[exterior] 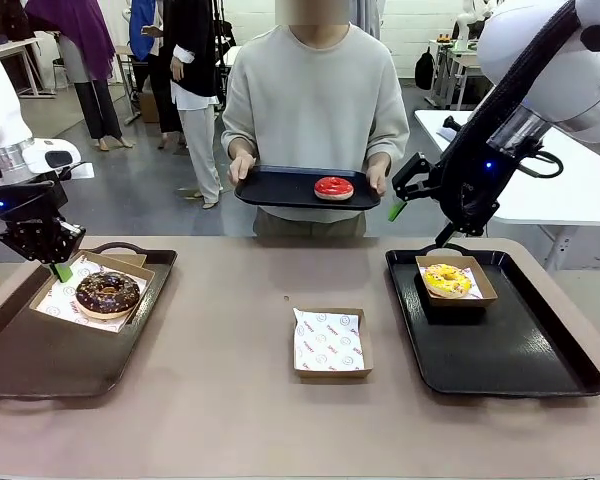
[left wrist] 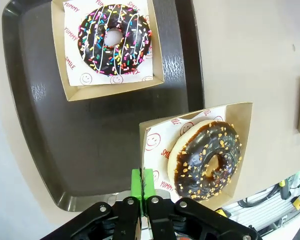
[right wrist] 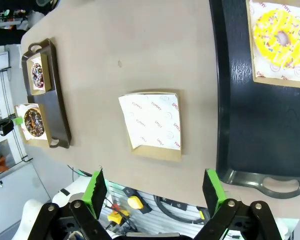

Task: Individually package the donuts and arrange them on the tray.
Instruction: Place the picked Paper togo box on the Handle tray while simultaneously picking up another Paper togo box from the table with the other hand.

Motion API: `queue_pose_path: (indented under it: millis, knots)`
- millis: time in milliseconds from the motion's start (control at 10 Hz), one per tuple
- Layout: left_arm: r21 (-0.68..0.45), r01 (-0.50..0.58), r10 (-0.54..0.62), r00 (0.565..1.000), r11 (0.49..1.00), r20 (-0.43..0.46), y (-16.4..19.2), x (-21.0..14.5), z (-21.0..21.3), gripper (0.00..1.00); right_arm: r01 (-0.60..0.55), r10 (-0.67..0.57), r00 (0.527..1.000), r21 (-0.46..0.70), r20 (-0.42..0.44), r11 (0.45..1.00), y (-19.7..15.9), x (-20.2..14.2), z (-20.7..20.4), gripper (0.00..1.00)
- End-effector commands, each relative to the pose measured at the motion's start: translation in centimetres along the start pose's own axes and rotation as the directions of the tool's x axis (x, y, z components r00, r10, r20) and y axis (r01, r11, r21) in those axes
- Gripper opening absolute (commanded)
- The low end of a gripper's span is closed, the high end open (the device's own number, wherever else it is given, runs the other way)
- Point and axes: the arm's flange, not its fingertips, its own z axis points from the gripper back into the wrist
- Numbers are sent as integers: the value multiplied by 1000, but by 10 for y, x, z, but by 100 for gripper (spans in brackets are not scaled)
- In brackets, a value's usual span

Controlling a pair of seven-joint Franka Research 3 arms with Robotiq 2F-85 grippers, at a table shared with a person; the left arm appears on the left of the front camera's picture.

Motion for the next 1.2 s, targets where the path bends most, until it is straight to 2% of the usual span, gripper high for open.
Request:
queue_pose_path:
  millis: [0,400,600,800,900,1100]
  knots:
    - [0,-3,3,1000,1000,-3,-1,1,3,1,-2,2,1000,-7,3,1000,1,-1,0,100]
    - [0,-3,3,1000,1000,-3,-1,1,3,1,0,0,1000,0,0,1000,0,0,0,100]
    - [15,-23,23,1000,1000,15,6,-7,-1,1,-55,55,998,-117,-8,992,15,-1,-24,100]
    - [19,-39,38,997,999,72,27,-30,3,1,-95,95,995,-192,-9,977,37,-11,-48,100]
    - [26,-57,55,995,998,88,39,-42,3,1,-105,106,994,-267,-9,958,49,-18,-64,100]
    - [47,-96,92,993,994,78,58,-53,-9,1,-120,119,993,-329,-24,937,64,-25,-92,100]
